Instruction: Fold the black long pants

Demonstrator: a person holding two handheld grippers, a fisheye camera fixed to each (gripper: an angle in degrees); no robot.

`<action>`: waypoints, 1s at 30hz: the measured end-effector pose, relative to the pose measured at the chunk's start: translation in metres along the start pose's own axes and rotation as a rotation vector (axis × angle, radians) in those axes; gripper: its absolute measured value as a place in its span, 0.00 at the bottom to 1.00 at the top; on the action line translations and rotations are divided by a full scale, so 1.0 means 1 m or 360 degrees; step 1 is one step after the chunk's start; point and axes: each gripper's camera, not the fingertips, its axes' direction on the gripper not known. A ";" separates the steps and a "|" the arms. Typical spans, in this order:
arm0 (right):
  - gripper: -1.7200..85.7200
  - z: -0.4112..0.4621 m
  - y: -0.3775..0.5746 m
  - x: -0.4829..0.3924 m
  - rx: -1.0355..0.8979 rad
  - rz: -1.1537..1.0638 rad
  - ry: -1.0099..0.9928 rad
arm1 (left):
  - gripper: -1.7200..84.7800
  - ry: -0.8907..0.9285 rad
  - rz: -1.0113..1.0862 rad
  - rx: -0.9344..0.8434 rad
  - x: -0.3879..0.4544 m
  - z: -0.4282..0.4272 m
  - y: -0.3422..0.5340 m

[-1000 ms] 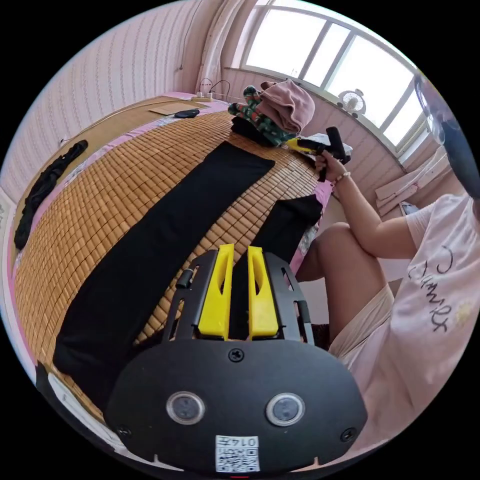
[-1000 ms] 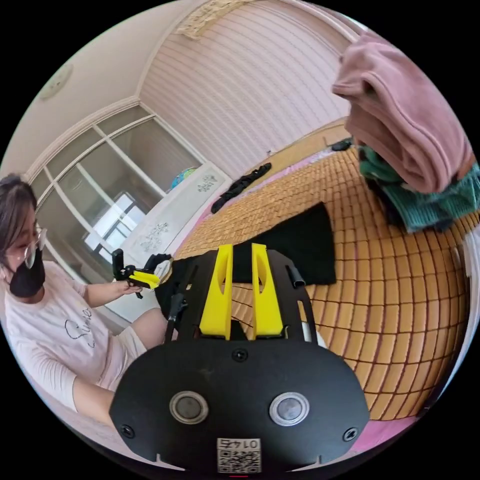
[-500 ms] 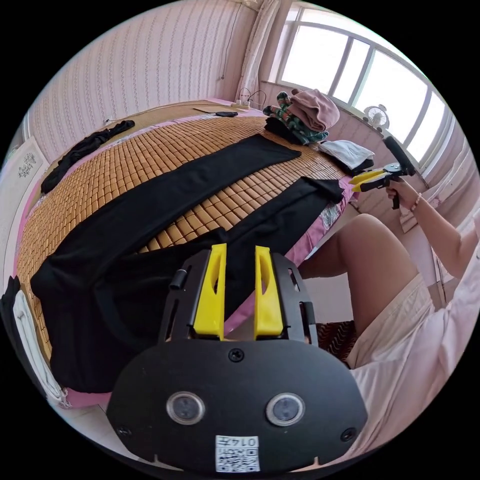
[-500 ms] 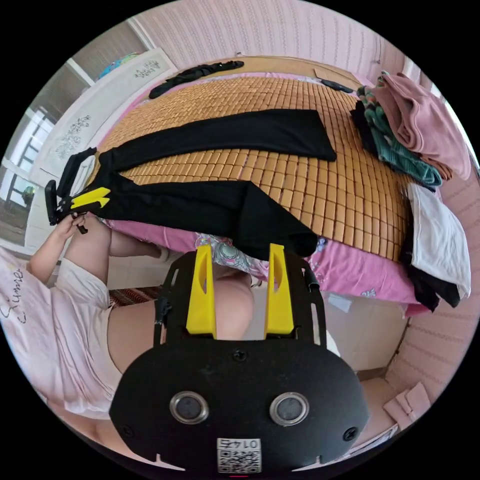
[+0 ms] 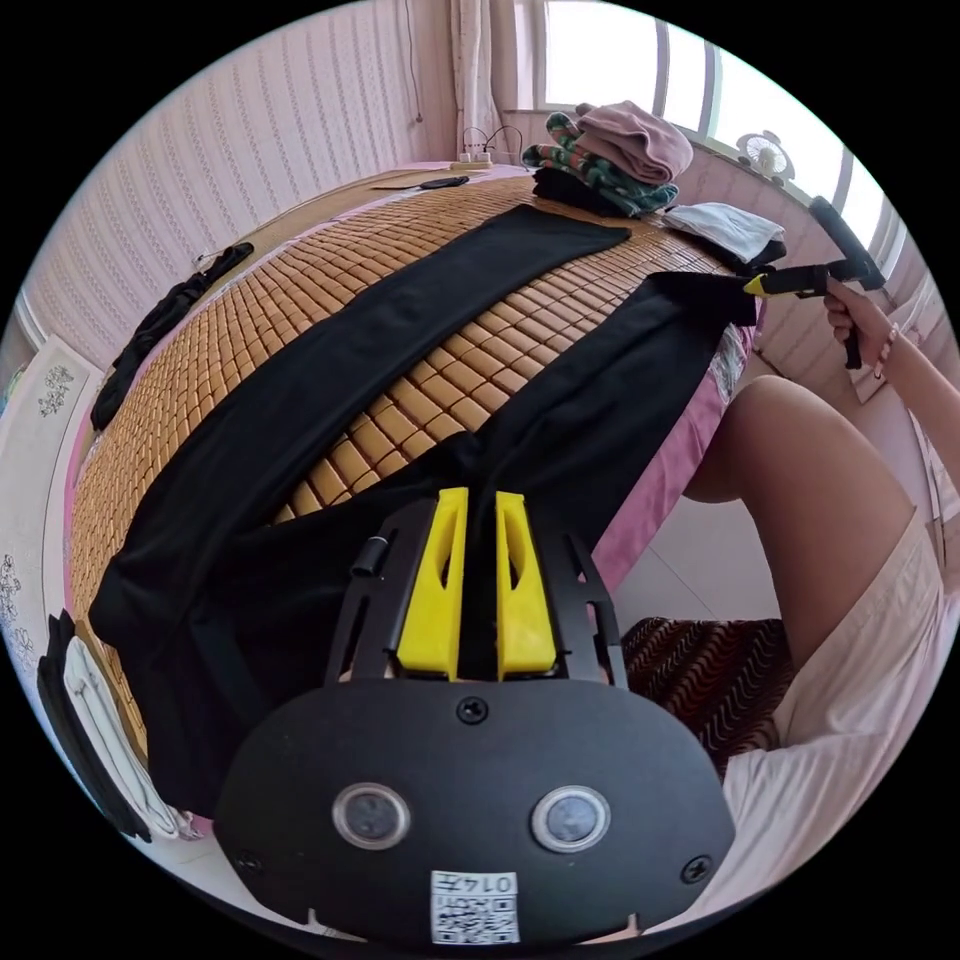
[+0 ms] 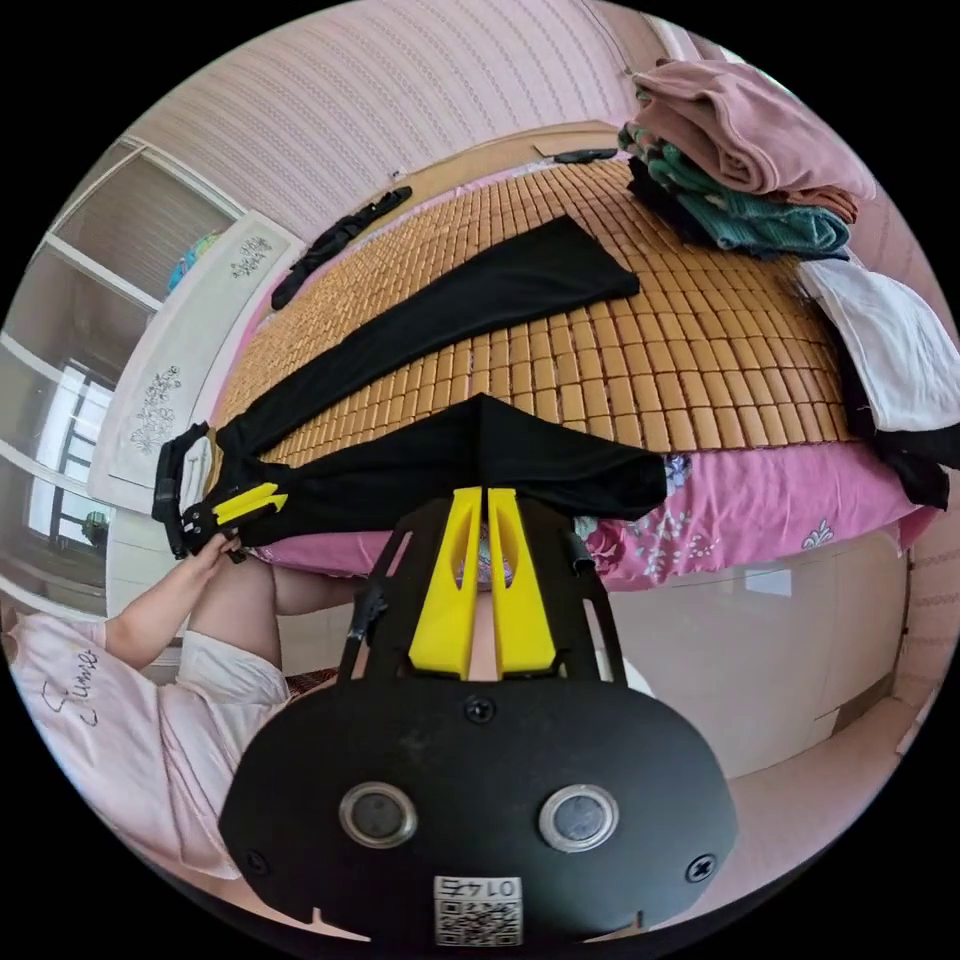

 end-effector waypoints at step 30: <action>0.03 0.023 -0.011 0.174 0.0008 0.0097 -0.0219 | 0.09 0.0235 0.0385 0.0202 0.076 -0.002 -0.112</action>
